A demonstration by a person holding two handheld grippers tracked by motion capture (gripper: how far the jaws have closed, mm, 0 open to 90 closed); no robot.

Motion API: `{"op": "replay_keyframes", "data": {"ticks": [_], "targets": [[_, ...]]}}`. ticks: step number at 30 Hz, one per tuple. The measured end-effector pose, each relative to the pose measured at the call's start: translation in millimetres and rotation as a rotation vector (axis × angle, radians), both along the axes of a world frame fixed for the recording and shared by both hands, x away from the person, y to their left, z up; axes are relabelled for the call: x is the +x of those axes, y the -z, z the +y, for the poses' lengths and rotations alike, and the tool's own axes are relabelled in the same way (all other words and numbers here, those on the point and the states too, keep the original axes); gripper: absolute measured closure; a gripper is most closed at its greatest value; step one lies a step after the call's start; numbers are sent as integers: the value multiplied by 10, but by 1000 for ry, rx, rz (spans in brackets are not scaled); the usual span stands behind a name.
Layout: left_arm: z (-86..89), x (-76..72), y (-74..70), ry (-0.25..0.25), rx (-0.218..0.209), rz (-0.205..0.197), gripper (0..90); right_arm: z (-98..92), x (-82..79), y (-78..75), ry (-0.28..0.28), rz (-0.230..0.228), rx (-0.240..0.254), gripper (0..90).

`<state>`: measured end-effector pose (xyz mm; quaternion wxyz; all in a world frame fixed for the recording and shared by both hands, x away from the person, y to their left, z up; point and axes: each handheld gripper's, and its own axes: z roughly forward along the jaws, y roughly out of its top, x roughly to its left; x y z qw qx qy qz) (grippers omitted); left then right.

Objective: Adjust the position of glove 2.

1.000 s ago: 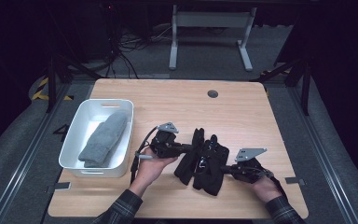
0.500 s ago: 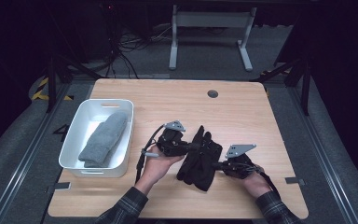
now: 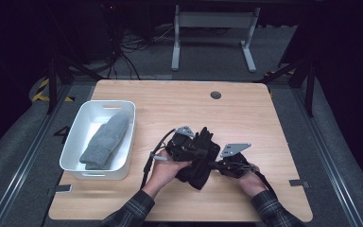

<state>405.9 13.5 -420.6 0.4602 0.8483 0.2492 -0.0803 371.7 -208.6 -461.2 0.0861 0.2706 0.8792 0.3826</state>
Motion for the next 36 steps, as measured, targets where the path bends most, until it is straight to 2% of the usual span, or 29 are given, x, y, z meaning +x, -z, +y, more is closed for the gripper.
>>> {"op": "replay_keyframes", "data": {"ticks": [6,12,14,16,18,20,23,25,27,29,32,36], "targets": [[-100,-29,136,24,35,18,882,-9,-10,-16,-2,-8,1,900],[-187,-49,261,49,63,39,881,-271,-13,-140,77,-46,29,900],[-233,-57,325,61,95,36,880,-368,5,-152,108,-53,31,899],[-260,-68,358,64,109,34,878,-450,21,-149,136,-61,22,883],[-273,-75,375,68,120,28,874,-525,39,-143,170,-68,20,778],[-265,-81,358,71,116,20,861,-589,52,-138,216,-86,12,635],[-248,-97,305,76,103,15,777,-668,74,-125,267,-101,6,480],[-238,-137,240,80,96,-2,710,-715,89,-109,289,-99,-1,430],[-237,-171,198,91,90,-9,703,-762,105,-85,313,-93,-7,392],[-253,-229,161,115,108,-27,745,-800,120,-65,323,-85,-11,382],[-291,-305,183,132,143,-33,895,-844,145,-15,345,-75,-28,347],[-326,-324,272,153,185,-13,898,-861,161,7,358,-74,-39,327]]}}
